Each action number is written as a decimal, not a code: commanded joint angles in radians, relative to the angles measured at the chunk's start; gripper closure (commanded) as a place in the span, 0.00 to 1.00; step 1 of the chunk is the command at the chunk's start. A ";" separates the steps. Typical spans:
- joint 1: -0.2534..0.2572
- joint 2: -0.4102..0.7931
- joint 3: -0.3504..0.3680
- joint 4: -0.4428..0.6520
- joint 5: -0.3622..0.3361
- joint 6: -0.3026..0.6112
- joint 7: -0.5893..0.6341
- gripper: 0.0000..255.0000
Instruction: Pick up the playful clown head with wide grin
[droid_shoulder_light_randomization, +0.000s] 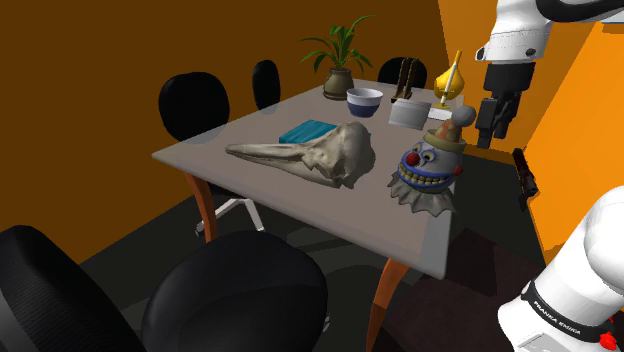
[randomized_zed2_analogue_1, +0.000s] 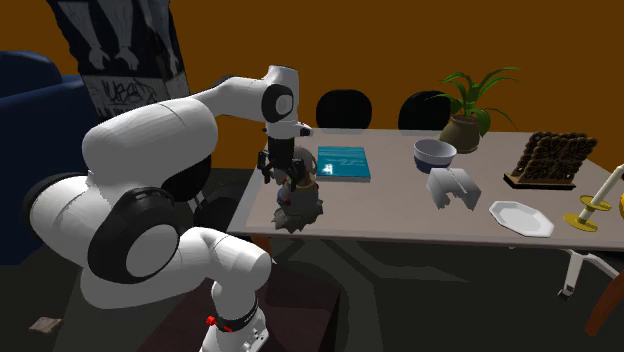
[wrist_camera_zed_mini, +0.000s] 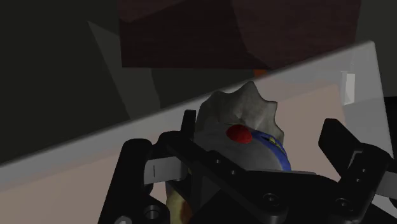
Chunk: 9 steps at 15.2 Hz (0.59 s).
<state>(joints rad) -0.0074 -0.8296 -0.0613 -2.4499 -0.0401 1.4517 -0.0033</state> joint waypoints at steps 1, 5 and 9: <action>0.000 0.000 0.000 0.000 0.000 0.000 0.000 0.00; 0.016 0.081 -0.034 0.114 -0.025 0.046 -0.078 0.00; 0.035 0.155 -0.064 0.229 -0.038 0.080 -0.151 0.00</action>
<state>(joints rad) 0.0224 -0.6948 -0.1181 -2.2530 -0.0749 1.5244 -0.1356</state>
